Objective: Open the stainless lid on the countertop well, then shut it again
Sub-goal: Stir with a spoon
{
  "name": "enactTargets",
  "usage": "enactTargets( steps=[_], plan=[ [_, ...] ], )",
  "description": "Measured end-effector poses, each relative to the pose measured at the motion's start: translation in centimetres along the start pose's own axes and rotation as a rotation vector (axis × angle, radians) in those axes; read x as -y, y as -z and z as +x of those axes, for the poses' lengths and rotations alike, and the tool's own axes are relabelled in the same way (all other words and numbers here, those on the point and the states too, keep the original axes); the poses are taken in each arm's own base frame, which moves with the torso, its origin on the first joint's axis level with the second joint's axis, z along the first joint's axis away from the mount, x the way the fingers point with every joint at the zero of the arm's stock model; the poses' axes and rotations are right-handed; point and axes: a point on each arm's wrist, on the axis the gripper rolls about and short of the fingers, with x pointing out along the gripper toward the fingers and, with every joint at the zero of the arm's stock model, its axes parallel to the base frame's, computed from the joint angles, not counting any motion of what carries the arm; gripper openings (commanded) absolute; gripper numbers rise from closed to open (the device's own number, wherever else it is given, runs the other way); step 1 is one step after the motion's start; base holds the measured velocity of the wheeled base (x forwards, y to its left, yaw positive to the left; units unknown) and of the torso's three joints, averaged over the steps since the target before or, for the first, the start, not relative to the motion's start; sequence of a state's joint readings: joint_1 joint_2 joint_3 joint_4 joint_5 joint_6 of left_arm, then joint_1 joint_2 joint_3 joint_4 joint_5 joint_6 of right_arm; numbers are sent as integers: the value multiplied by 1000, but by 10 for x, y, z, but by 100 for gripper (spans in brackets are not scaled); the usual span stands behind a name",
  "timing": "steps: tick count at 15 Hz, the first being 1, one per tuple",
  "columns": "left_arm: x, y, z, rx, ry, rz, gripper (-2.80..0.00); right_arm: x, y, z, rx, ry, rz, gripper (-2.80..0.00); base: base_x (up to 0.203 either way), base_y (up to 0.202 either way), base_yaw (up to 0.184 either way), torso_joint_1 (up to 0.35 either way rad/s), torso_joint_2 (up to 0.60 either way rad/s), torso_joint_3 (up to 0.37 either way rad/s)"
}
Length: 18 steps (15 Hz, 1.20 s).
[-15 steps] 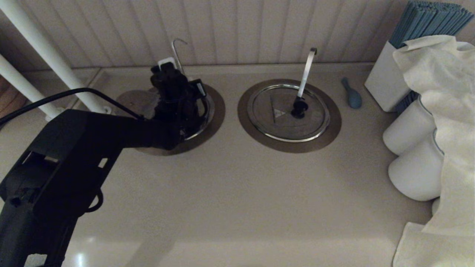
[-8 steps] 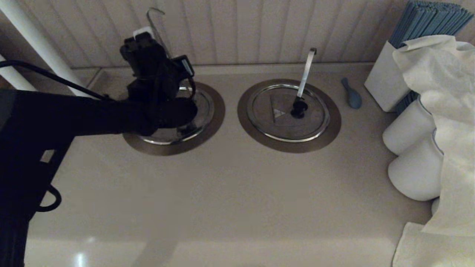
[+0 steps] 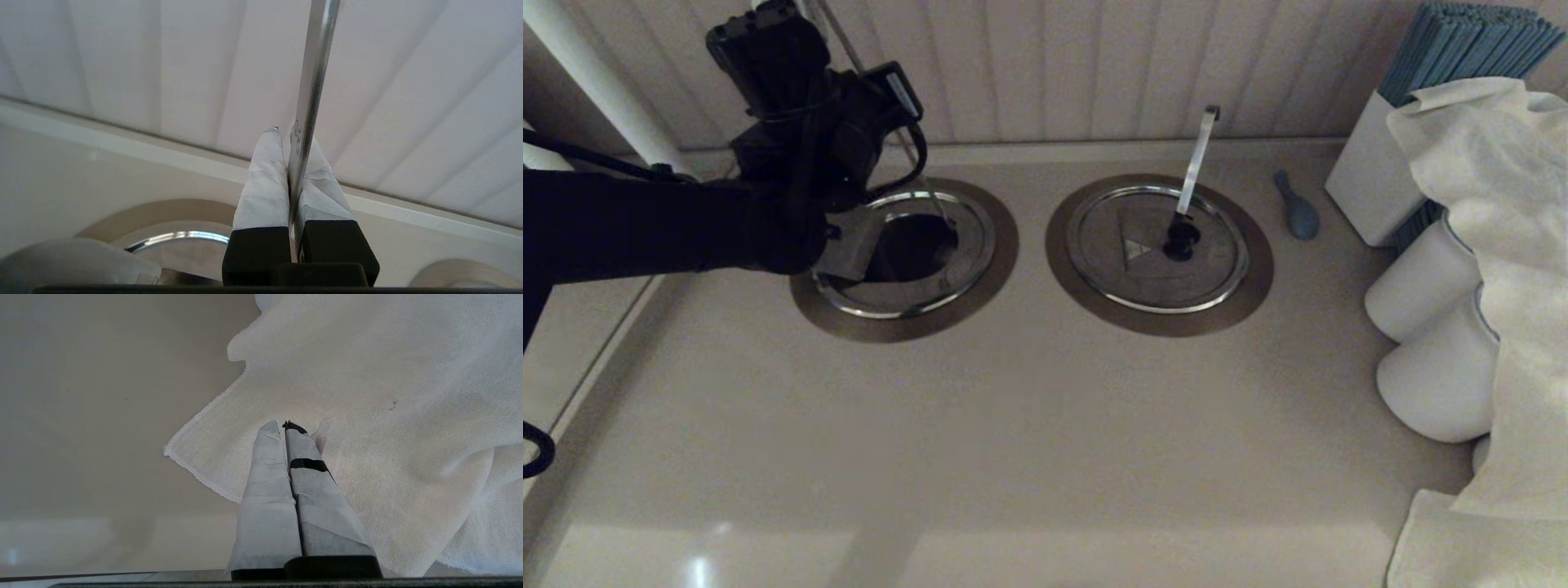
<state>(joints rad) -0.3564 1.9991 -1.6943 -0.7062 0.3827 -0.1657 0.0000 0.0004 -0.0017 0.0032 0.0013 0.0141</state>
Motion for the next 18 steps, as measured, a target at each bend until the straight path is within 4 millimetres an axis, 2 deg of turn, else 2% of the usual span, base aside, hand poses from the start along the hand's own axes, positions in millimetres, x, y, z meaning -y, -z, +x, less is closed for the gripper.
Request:
enactTargets(
  steps=[7,18],
  plan=[
    [5,-31,-20,8,23,47,-280,0,0,0,0,0,-1,-280,0,0,0,0,0,0],
    [2,-63,-45,1,73,77,-280,0,0,0,0,0,-1,-280,0,0,0,0,0,0]
  ],
)
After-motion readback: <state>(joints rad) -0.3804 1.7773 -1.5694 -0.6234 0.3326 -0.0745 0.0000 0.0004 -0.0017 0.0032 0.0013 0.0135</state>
